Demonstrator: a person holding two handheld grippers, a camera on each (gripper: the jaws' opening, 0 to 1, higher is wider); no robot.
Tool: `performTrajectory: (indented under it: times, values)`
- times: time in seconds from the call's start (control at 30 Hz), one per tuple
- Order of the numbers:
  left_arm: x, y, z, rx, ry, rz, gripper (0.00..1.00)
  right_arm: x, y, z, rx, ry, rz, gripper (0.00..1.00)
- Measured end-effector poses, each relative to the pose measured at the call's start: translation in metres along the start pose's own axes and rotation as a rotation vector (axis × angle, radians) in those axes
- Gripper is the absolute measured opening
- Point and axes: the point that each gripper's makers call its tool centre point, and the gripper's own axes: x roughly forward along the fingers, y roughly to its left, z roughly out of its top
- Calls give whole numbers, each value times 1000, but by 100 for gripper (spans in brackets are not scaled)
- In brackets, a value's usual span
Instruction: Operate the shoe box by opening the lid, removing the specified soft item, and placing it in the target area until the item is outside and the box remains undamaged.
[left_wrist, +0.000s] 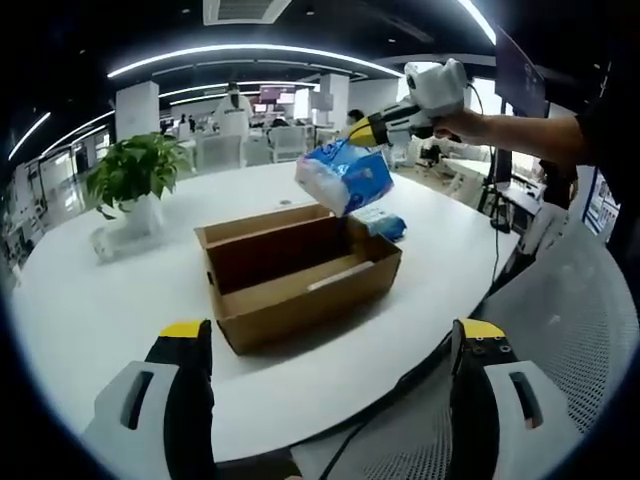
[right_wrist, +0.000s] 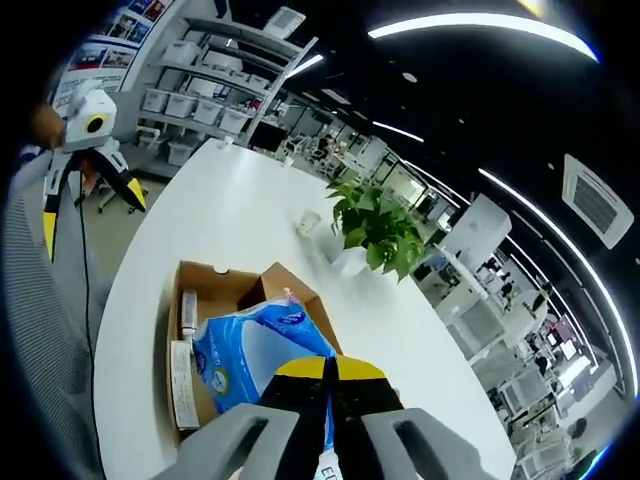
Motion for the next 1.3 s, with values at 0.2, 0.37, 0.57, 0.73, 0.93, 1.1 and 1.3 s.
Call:
performTrajectory:
  times: [0.2, 0.37, 0.57, 0.73, 0.93, 1.1, 1.3]
  values:
    - [0, 0, 0, -1, 2, -3, 99, -9, -8, 5, -1, -14, -15, 0]
    - [0, -1, 0, 3, 2, -3, 99, -16, -15, 6, -5, -23, -29, 0]
    - [0, -1, 0, 16, 4, -3, 99, -25, -23, 2, -4, -23, -43, 0]
    - [0, -1, 1, 27, 2, -1, 99, -32, -28, -3, -5, -19, -52, 0]
    - [-1, 0, 4, 46, -13, 8, 99, -43, -34, -12, -2, -7, -65, 0]
    - [-1, -2, 2, 49, -5, 2, 99, -52, -42, -23, 8, 7, -86, 0]
    - [-1, -1, 1, 59, 7, 9, 99, -68, -50, -39, 15, 18, -119, 0]
